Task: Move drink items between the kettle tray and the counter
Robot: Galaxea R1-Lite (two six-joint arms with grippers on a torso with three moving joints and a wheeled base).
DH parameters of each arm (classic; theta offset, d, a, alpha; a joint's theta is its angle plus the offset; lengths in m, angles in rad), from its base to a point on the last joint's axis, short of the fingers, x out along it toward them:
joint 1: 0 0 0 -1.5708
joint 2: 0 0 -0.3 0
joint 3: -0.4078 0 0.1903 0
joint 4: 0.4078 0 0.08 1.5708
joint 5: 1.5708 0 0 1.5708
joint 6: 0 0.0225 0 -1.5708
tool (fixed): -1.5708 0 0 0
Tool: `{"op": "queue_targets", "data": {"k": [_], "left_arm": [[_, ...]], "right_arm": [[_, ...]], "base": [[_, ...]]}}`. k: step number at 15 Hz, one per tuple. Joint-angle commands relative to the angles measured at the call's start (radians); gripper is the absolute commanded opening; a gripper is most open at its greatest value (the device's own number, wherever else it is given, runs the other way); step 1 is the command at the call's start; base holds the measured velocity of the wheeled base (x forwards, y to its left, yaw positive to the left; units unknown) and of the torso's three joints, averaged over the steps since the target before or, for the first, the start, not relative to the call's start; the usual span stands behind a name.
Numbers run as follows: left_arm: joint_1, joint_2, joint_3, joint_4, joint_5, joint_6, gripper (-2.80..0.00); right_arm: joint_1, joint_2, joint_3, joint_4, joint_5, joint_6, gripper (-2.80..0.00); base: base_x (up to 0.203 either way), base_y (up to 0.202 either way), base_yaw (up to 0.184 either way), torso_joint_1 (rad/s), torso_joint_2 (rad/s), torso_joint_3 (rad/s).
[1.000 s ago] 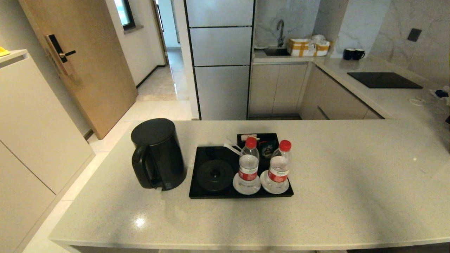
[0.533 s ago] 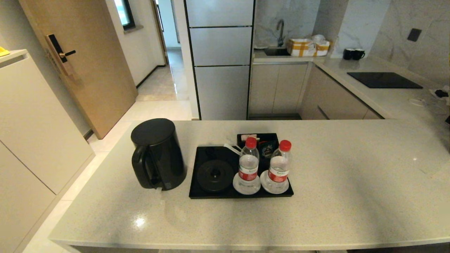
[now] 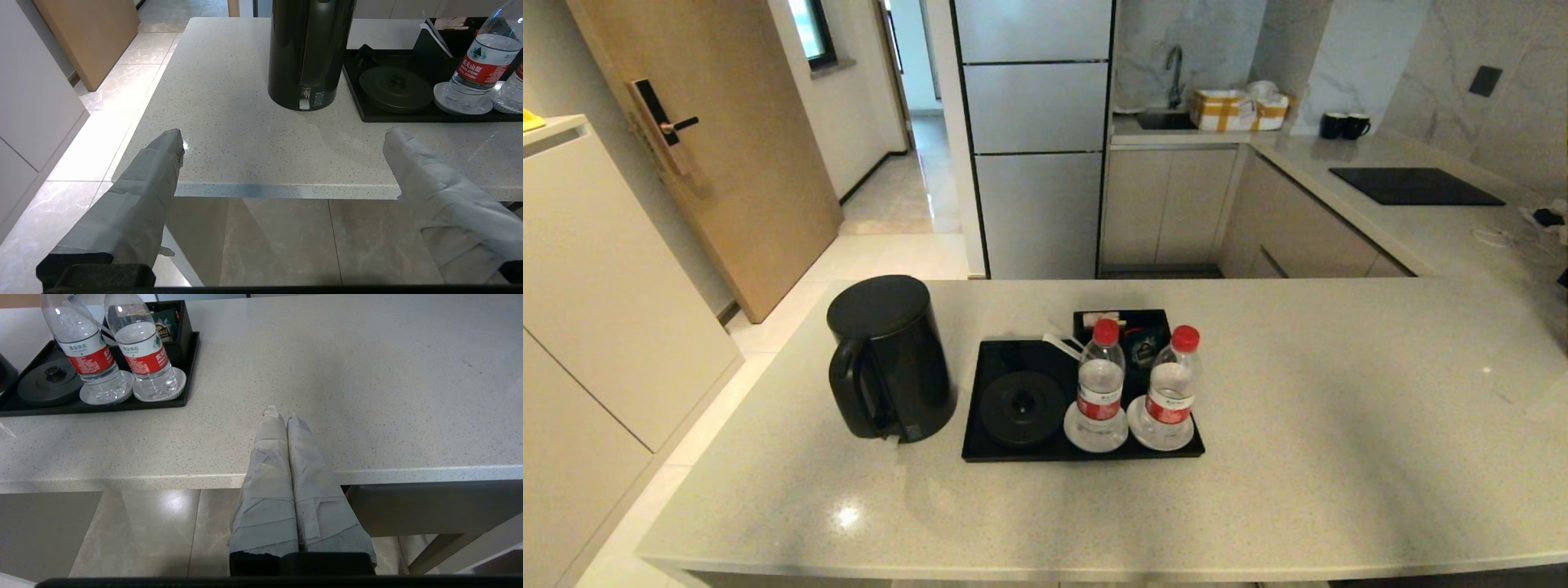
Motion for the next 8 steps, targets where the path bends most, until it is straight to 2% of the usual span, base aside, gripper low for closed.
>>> {"op": "queue_targets", "data": {"k": [1,8], "left_arm": [[-0.001,0.001,0.000,0.000,0.000,-0.001,0.00],[0.001,0.000,0.001,0.000,0.000,-0.001,0.00]], "right_arm": [[0.000,0.001,0.000,0.000,0.000,0.001,-2.80],[0.000,0.001,0.006,-0.024,-0.002,0.003,-2.80]], "base": [[0.000,0.000,0.000,0.000,0.00,0.000],[0.000,0.000,0.000,0.000,0.00,0.000]]}}
